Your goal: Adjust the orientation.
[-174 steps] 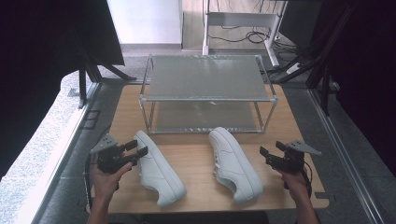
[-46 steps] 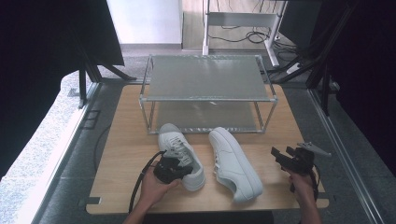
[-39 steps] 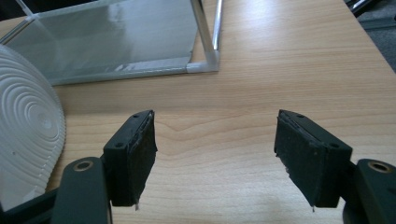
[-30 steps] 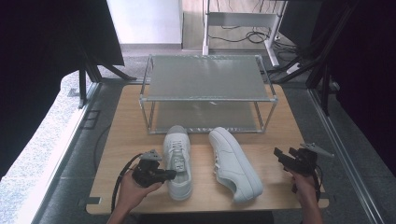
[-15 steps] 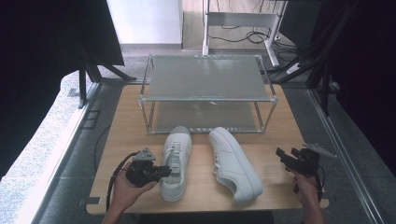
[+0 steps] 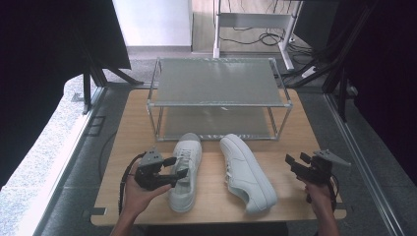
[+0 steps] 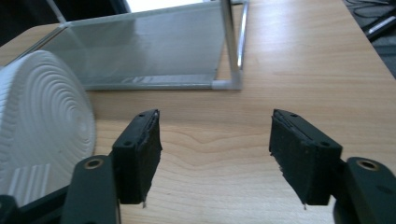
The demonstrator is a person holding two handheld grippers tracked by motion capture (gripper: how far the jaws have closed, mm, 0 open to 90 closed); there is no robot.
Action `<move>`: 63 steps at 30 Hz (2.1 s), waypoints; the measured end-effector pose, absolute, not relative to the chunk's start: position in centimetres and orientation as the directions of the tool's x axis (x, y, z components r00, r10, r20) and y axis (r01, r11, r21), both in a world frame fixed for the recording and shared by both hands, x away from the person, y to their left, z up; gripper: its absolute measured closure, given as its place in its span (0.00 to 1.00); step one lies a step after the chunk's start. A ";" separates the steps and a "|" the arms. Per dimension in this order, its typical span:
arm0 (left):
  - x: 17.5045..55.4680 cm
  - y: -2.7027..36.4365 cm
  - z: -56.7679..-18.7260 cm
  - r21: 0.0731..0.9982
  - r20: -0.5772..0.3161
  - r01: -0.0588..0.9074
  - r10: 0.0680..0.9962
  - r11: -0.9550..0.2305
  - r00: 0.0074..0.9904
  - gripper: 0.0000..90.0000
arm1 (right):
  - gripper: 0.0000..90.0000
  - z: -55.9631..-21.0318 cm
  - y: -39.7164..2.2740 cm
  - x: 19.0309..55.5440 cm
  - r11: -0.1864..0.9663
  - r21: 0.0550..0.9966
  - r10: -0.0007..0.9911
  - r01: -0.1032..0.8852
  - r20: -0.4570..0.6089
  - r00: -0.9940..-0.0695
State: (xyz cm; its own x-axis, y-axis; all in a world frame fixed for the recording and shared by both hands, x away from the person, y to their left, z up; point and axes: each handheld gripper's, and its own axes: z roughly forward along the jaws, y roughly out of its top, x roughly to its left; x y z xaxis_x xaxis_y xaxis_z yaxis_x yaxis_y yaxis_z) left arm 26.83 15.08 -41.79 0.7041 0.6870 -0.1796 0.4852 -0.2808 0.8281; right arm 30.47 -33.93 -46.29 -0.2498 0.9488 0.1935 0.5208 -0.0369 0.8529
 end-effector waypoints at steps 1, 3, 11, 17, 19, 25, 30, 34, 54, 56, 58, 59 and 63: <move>27.1 14.9 -41.6 0.833 -0.191 0.486 0.688 -0.264 0.700 0.41 | 0.41 -46.2 -33.8 30.4 -0.029 0.854 0.947 0.519 0.189 -0.259; 27.5 14.6 -41.3 0.842 -0.199 0.480 0.688 -0.244 0.698 0.41 | 0.42 -45.8 -33.5 30.2 -0.018 0.861 0.946 0.508 0.179 -0.269; 27.2 14.0 -41.4 0.837 -0.163 0.472 0.697 -0.277 0.698 0.44 | 0.45 -44.8 -32.2 29.6 0.026 0.876 0.932 0.482 0.153 -0.329; 26.8 14.7 -42.1 0.832 -0.166 0.484 0.709 -0.273 0.685 0.44 | 0.55 -44.0 -31.4 29.1 0.056 0.877 0.901 0.477 0.162 -0.403; 26.9 14.9 -42.3 0.832 -0.170 0.488 0.715 -0.265 0.678 0.44 | 0.63 -43.7 -30.6 28.7 0.088 0.880 0.880 0.466 0.150 -0.450; 26.9 15.2 -42.7 0.825 -0.182 0.503 0.721 -0.258 0.668 0.44 | 0.89 -42.6 -27.1 27.0 0.229 0.876 0.754 0.424 0.116 -0.646; 26.9 15.4 -42.9 0.821 -0.188 0.510 0.722 -0.257 0.666 0.44 | 1.00 -42.6 -23.1 25.3 0.357 0.849 0.636 0.390 0.085 -0.767; 26.9 15.7 -43.1 0.819 -0.192 0.515 0.726 -0.253 0.661 0.44 | 1.00 -42.7 -20.9 24.0 0.444 0.822 0.562 0.357 0.055 -0.826; 26.9 16.4 -43.4 0.804 -0.218 0.544 0.731 -0.241 0.646 0.44 | 1.00 -44.4 -24.0 22.8 0.406 0.810 0.611 0.424 0.104 -0.785; 26.9 16.5 -43.4 0.802 -0.220 0.547 0.732 -0.241 0.645 0.43 | 1.00 -44.2 -24.7 23.0 0.382 0.819 0.623 0.429 0.115 -0.774; 26.9 16.5 -43.5 0.799 -0.223 0.551 0.732 -0.241 0.643 0.43 | 1.00 -44.0 -25.3 23.4 0.361 0.823 0.625 0.438 0.135 -0.769; 26.9 16.5 -43.6 0.797 -0.224 0.553 0.733 -0.242 0.643 0.43 | 1.00 -44.0 -25.6 23.5 0.349 0.827 0.630 0.441 0.142 -0.764; 26.9 16.5 -43.6 0.796 -0.224 0.555 0.733 -0.243 0.642 0.43 | 1.00 -43.9 -27.1 24.5 0.313 0.834 0.663 0.455 0.151 -0.733</move>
